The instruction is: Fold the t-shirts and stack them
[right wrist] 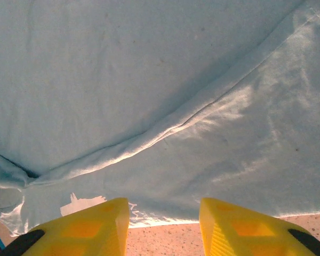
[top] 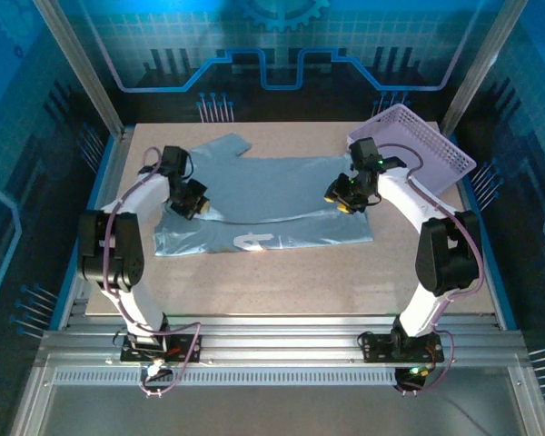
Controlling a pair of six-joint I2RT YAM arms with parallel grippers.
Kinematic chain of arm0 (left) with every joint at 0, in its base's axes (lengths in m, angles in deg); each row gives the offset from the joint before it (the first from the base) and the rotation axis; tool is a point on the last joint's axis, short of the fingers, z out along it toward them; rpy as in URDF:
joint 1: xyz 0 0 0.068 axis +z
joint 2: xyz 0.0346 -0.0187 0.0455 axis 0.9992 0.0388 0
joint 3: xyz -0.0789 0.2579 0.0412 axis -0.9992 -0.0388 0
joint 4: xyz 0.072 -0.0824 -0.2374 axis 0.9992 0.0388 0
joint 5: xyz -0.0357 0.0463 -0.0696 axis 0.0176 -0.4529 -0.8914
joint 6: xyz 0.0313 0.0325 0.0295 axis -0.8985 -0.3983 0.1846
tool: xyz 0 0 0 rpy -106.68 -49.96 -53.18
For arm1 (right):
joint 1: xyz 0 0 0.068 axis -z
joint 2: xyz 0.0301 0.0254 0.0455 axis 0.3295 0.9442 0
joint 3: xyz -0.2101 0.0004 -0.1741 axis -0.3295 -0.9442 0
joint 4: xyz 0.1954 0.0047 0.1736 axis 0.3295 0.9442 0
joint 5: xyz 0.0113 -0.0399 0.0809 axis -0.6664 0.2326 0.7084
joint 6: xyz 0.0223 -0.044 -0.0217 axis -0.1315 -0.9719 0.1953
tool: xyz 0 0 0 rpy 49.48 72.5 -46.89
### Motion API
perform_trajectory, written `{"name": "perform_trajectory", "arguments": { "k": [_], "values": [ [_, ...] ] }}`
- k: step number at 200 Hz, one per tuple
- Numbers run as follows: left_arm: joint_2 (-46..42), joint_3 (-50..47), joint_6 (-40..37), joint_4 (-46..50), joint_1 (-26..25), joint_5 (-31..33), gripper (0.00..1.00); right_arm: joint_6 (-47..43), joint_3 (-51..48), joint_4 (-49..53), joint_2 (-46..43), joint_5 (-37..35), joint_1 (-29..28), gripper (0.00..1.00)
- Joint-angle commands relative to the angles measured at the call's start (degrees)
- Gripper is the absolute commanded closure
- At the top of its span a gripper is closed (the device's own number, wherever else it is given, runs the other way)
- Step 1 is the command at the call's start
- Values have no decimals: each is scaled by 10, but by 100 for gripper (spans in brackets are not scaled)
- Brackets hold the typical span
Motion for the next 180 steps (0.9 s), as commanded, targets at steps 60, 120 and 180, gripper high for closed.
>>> {"name": "perform_trajectory", "arguments": {
  "k": [60,120,180],
  "values": [
    [234,313,-145,137,-42,-39,100,-7,19,24,-6,21,3,60],
    [268,375,-236,229,-54,-14,63,-10,20,29,-1,29,4,60],
    [16,111,-119,169,-17,101,56,-14,-5,40,-4,8,5,60]
  ]
}}
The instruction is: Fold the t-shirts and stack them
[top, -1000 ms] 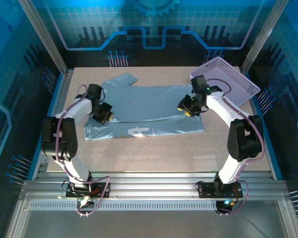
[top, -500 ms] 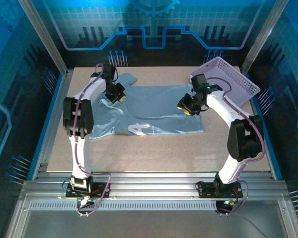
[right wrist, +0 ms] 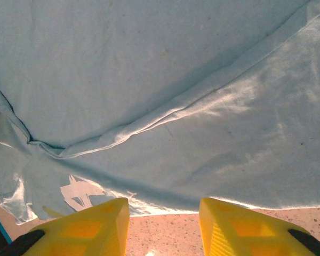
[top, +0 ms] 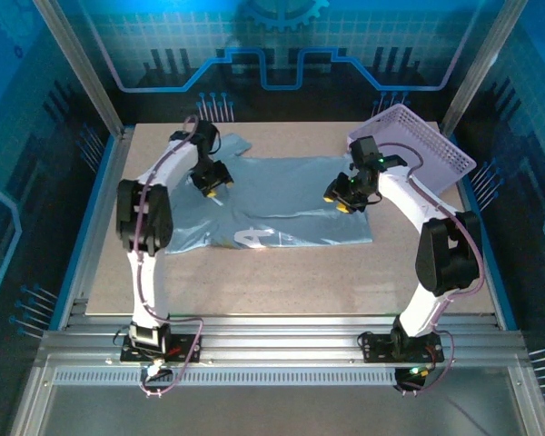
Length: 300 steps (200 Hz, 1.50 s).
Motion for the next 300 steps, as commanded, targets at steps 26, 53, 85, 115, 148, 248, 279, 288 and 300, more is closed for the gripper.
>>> {"name": "perform_trajectory", "arguments": {
  "k": [26,53,85,115,148,248,279,288,300],
  "values": [
    [-246,-333,167,-61,123,-45,68,2,-53,28,-21,-25,8,60],
    [-311,-438,177,-70,187,-51,70,8,-96,26,-27,-31,23,61],
    [-327,-485,210,-65,207,-37,58,31,-132,56,-34,-49,59,58],
    [-326,-514,220,-105,211,-24,52,46,-175,47,-63,-44,91,54],
    [-300,-501,192,-131,214,17,51,50,-206,24,-86,-33,122,49],
    [-243,-488,179,-217,221,16,90,91,-234,-73,-47,-33,141,59],
    [-243,-481,175,-213,222,22,98,97,-216,-49,-6,-48,137,62],
    [-243,-477,172,-208,222,24,100,101,-211,-37,-1,-59,135,61],
    [-243,-472,169,-203,222,27,100,107,-208,-33,4,-66,132,61]
  ]
}}
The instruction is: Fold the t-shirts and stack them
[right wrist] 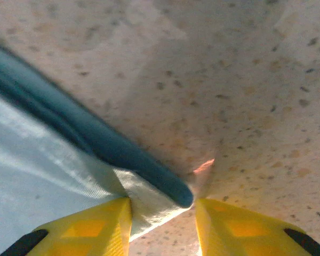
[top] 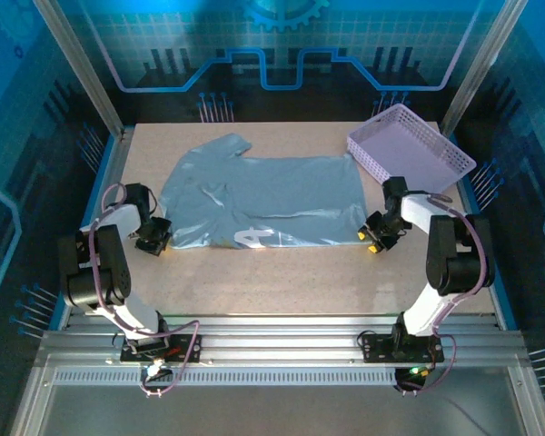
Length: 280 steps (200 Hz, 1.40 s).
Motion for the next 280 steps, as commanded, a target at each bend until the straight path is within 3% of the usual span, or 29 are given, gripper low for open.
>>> {"name": "perform_trajectory", "arguments": {
  "k": [1,13,33,43,76,114,175,216,225,238,260,264,280],
  "values": [
    [10,19,-12,11,4,18,100,18,17,22,15,-27,-6,61],
    [10,23,-16,20,4,22,100,20,22,15,23,-28,-7,66],
    [4,29,-18,41,4,40,100,18,44,24,43,-50,-12,92],
    [-3,30,-19,52,6,53,100,15,53,32,43,-63,-12,100],
    [-25,36,-33,84,11,85,100,-5,68,85,9,-111,-19,100],
    [-65,30,-30,129,11,112,100,-5,41,142,-37,-118,-29,100],
    [-133,-29,33,196,11,146,100,21,-42,224,-111,-122,-43,100],
    [-148,-64,76,199,11,151,100,39,-98,214,-122,-108,-44,100],
    [-153,-71,81,195,11,149,93,41,-97,215,-119,-103,-47,100],
    [-161,-72,85,197,11,156,84,41,-91,222,-123,-105,-48,88],
    [-168,-49,82,212,10,168,70,39,-77,244,-154,-128,-49,59],
    [-168,-43,82,215,9,168,64,38,-73,248,-161,-134,-51,56],
    [-169,-5,72,217,-13,171,56,26,-41,260,-189,-161,-66,52]
  ]
}}
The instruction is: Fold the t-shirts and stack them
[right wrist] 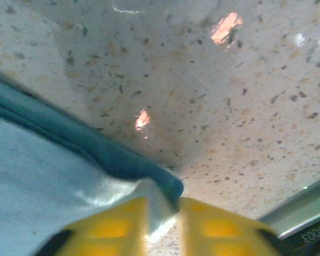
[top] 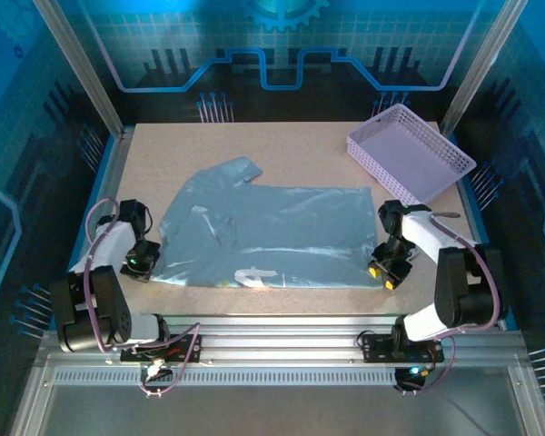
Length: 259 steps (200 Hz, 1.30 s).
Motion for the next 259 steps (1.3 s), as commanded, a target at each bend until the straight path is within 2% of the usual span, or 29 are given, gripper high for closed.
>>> {"name": "perform_trajectory", "arguments": {
  "k": [1,12,22,33,50,65,83,110,161,182,219,259],
  "values": [
    [-13,53,-3,18,-19,27,56,-5,49,43,-47,-48,-23,52],
    [-12,89,-14,18,-50,35,56,-20,73,30,-62,-61,-53,56],
    [-8,114,-34,-10,-81,27,58,-46,83,-13,-71,-44,-83,58],
    [10,121,-58,-71,-105,-47,64,-75,88,-75,-68,-6,-117,60],
    [80,145,-68,-137,-150,-182,71,-111,96,-146,-39,34,-163,69],
    [146,188,-99,-157,-208,-226,74,-135,91,-212,-5,101,-175,73],
    [214,231,-109,-158,-257,-250,76,-126,109,-191,43,117,-172,78],
    [287,292,-136,-126,-289,-225,76,-125,109,-181,71,126,-154,78],
    [359,358,-211,-80,-298,-179,74,-123,88,-182,53,131,-119,78],
    [353,363,-221,-71,-299,-159,73,-122,82,-182,48,132,-115,78],
    [347,361,-244,-45,-314,-142,62,-122,80,-187,53,139,-114,77],
    [352,339,-236,-67,-317,-169,63,-125,85,-191,64,146,-114,76]
  ]
}}
